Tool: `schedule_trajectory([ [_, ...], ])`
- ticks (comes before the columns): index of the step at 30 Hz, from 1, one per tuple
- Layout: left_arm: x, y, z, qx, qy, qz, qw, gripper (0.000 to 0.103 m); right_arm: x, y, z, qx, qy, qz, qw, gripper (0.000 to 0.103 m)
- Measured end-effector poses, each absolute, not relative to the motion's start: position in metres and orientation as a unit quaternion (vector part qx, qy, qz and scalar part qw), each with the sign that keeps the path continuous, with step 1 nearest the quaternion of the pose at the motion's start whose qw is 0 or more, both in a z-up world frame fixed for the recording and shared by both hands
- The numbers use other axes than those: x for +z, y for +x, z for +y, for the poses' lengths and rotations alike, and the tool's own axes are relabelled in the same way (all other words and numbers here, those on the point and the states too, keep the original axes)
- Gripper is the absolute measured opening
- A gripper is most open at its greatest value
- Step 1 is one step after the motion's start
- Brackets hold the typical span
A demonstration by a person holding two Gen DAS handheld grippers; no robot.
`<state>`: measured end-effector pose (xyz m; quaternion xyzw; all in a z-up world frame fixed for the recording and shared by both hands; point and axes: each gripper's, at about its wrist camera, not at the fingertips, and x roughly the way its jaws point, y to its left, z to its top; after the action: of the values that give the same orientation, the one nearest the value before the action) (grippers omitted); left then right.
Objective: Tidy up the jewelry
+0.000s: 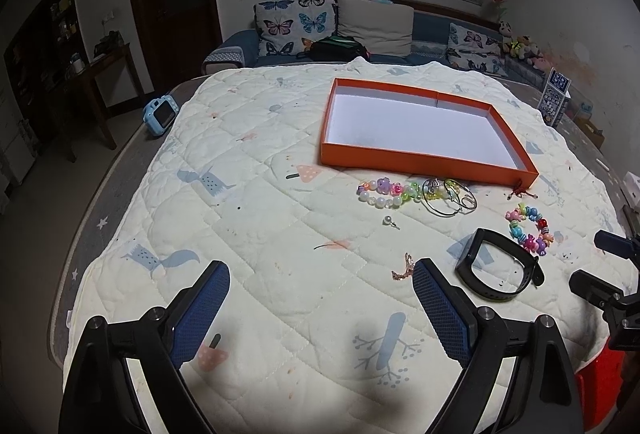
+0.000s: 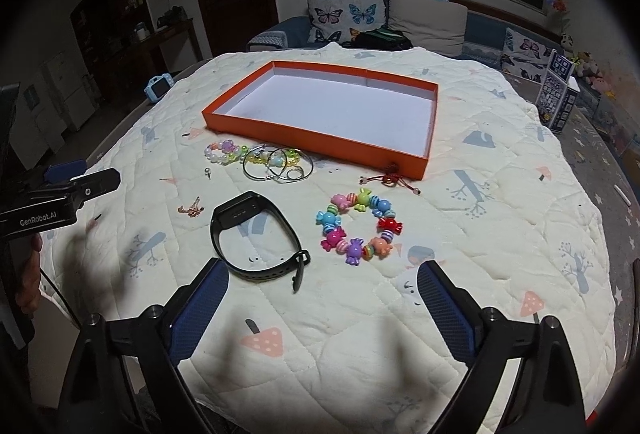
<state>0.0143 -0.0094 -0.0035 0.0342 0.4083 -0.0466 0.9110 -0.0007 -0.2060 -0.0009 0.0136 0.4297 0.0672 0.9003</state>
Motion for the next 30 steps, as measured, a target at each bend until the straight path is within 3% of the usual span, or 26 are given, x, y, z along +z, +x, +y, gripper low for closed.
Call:
schedule_trajectory([
  [18, -0.014, 0.025, -0.011, -0.081, 0.041, 0.416, 0.905, 0.098, -0.008, 0.023, -0.181, 0.144, -0.031, 0.439, 0.886, 0.098],
  [24, -0.025, 0.027, -0.011, -0.114, 0.046, 0.426, 0.896, 0.091, -0.017, 0.040, -0.167, 0.184, -0.045, 0.451, 0.872, 0.094],
  [30, -0.035, 0.032, -0.026, -0.163, 0.060, 0.431, 0.886, 0.077, -0.031, 0.056, -0.157, 0.204, -0.064, 0.465, 0.859, 0.087],
])
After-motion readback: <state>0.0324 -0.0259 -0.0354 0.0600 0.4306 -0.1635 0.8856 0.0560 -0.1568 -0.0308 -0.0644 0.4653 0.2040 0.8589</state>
